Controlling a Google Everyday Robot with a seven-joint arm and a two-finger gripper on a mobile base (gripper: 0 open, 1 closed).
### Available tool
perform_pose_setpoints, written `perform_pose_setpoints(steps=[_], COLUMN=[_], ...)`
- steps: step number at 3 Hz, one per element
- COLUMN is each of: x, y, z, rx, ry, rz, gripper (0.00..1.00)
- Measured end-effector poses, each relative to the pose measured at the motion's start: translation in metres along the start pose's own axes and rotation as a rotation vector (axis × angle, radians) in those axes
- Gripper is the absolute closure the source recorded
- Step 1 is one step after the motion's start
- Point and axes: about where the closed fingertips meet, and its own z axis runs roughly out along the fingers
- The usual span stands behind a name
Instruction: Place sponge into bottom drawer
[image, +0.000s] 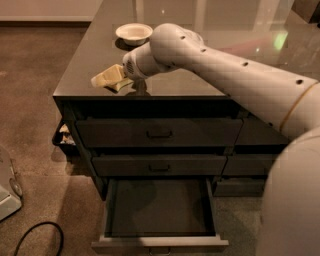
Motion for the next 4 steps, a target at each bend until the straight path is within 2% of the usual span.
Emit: perform_pose_setpoints(steps=[1,2,4], x=[-0.005,-0.002,-0.002], y=[0.004,0.007,0.008], z=[0.016,0.026,0.023], rx=[-0.010,-0.020,-0.021], ry=[0.019,0.036,0.035], rz=[-0.009,-0.005,-0.010], gripper=[0.19,0.42,0.89])
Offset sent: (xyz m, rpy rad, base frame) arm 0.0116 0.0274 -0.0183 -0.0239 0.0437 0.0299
